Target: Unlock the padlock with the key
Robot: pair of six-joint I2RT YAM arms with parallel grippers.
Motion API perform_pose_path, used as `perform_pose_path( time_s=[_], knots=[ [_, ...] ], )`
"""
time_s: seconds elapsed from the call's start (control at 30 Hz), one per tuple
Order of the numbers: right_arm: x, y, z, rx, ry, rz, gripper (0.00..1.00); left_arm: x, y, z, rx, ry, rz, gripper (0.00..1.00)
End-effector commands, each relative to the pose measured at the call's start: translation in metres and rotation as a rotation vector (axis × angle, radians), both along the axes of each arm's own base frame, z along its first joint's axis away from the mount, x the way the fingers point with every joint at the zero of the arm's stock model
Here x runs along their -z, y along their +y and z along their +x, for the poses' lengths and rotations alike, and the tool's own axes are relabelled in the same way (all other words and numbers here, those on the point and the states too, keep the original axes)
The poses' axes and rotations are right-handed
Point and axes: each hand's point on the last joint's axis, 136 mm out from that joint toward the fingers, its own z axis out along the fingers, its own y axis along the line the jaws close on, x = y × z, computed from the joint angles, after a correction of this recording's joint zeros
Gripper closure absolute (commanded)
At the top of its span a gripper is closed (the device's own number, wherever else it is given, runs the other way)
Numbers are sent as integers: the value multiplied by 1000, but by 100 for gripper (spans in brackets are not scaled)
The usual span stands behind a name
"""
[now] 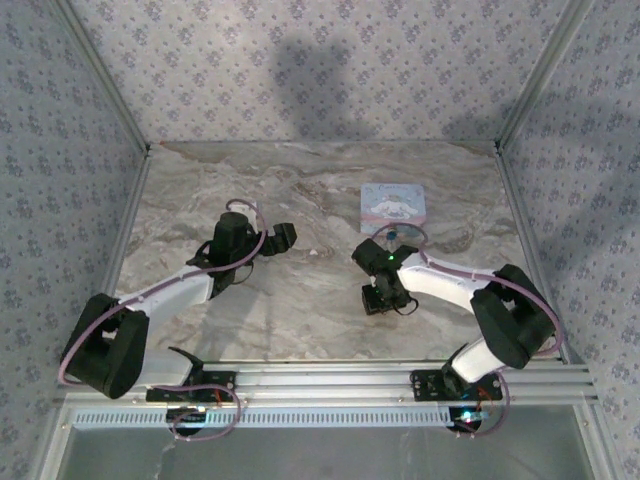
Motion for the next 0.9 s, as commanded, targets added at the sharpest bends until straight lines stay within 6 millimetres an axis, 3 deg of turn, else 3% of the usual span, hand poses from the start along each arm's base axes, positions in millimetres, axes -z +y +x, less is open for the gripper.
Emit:
perform_pose_path(
  time_s=[0.0,0.53,0.87],
  knots=[
    [2,-4,-11,-5,47,-32,56,-3,-3,2,7,-11,2,2],
    [11,-14,-24,11,88,-70,61,0,-3,2,7,-2,10,2],
    [14,-18,-27,17,92,-83,72,-1,-3,2,11,-1,9,2]
  ],
)
